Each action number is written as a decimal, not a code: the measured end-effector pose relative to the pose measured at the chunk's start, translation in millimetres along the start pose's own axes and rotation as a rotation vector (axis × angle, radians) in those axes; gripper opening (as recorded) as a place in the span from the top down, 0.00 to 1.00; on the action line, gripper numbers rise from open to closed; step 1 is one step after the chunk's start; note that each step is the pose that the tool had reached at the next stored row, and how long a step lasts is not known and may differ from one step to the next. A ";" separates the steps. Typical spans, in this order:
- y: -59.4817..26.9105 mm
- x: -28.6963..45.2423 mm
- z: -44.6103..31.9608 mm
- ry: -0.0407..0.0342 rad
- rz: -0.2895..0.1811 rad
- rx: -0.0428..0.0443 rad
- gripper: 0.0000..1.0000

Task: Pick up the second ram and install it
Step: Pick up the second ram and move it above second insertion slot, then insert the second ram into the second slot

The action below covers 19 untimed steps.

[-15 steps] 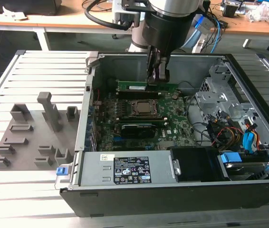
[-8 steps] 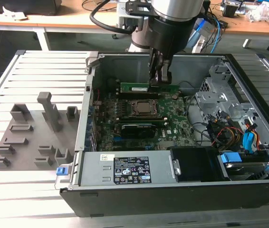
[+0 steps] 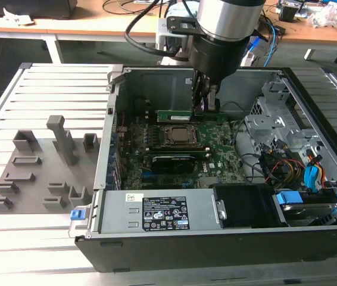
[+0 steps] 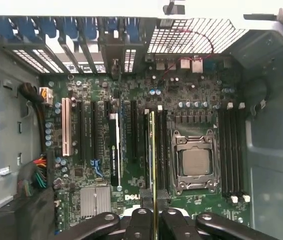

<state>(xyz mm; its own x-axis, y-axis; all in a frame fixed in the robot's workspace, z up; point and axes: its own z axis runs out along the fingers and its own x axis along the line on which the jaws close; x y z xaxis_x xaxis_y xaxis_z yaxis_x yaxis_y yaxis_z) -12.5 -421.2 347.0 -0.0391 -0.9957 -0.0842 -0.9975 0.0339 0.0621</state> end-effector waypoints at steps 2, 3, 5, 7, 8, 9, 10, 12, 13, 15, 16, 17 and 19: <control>-1.5 -0.1 4.6 -0.0001 0.000 -0.0004 0.86; -2.0 0.0 8.1 -0.0001 0.000 -0.0007 0.86; -2.6 0.2 11.5 0.0002 0.000 -0.0011 0.86; -2.8 0.2 11.6 0.0001 0.000 -0.0011 0.86; -2.8 0.2 11.6 0.0000 0.000 -0.0011 0.86; -2.8 0.2 11.6 0.0000 0.000 -0.0010 0.86; -2.9 0.2 11.6 0.0000 0.000 -0.0011 0.86; -2.9 0.2 11.6 0.0000 0.000 -0.0011 0.86; -3.0 0.2 11.6 0.0000 0.000 -0.0011 0.86; -3.0 0.2 11.6 0.0000 0.000 -0.0011 0.86; -3.1 0.2 11.6 0.0000 0.000 -0.0011 0.86; -3.1 0.2 11.6 0.0000 0.000 -0.0010 0.86; -3.2 0.2 12.7 -0.0004 0.000 -0.0009 0.86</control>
<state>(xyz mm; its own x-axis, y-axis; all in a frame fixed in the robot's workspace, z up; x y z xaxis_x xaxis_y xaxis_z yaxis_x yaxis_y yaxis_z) -10.1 -420.4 334.1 -0.0391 -0.9956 -0.0846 -0.9974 0.0338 0.0630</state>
